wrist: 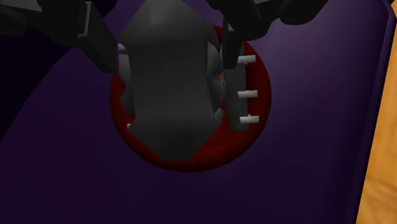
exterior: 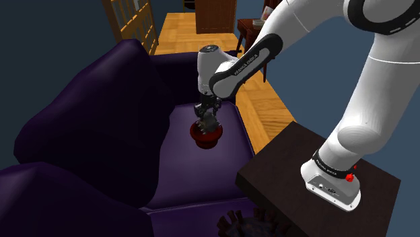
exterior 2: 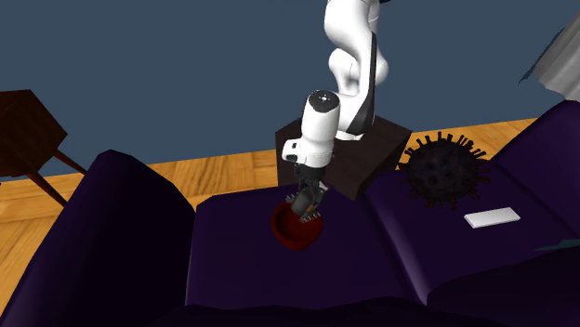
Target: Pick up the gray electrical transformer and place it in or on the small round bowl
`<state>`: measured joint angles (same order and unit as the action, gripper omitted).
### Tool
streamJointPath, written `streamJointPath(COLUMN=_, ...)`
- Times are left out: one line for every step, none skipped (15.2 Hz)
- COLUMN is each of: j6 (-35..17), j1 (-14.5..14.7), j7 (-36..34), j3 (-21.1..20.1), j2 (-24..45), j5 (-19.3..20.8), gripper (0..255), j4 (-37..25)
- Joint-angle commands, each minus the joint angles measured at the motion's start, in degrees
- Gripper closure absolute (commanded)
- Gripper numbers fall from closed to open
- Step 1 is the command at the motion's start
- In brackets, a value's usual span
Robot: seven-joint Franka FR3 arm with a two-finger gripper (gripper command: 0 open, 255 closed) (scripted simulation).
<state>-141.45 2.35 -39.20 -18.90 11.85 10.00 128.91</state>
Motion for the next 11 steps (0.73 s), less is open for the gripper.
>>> streamJointPath(j6=-1.4, j1=0.2, j7=-0.6, j3=0.4, j2=1.5, j5=0.9, gripper=255, j4=0.0)
streamJointPath(j6=-2.0, j1=0.3, j7=-0.9, j3=0.5, j2=2.1, j5=1.4, gripper=255, j4=0.1)
streamJointPath(j6=-2.7, j1=0.4, j7=-1.3, j3=0.7, j2=2.7, j5=1.8, gripper=255, j4=0.1)
streamJointPath(j6=-3.3, j1=0.5, j7=-1.6, j3=0.9, j2=3.4, j5=2.3, gripper=255, j4=0.2)
streamJointPath(j6=-4.0, j1=0.7, j7=-1.9, j3=1.1, j2=4.0, j5=2.7, gripper=255, j4=0.2)
streamJointPath(j6=-4.6, j1=0.8, j7=-2.3, j3=1.3, j2=4.7, j5=3.2, gripper=255, j4=0.2)
streamJointPath(j6=-5.3, j1=1.0, j7=-2.6, j3=1.6, j2=5.4, j5=3.6, gripper=255, j4=0.2)
streamJointPath(j6=-5.9, j1=1.1, j7=-3.0, j3=1.8, j2=6.0, j5=4.1, gripper=255, j4=0.2)
streamJointPath(j6=-6.3, j1=1.3, j7=-3.2, j3=2.0, j2=6.5, j5=4.4, gripper=255, j4=0.2)
streamJointPath(j6=-6.3, j1=1.3, j7=-3.2, j3=2.0, j2=6.5, j5=4.4, gripper=255, j4=0.2)
streamJointPath(j6=-6.3, j1=1.3, j7=-3.2, j3=2.0, j2=6.5, j5=4.4, gripper=255, j4=0.2)
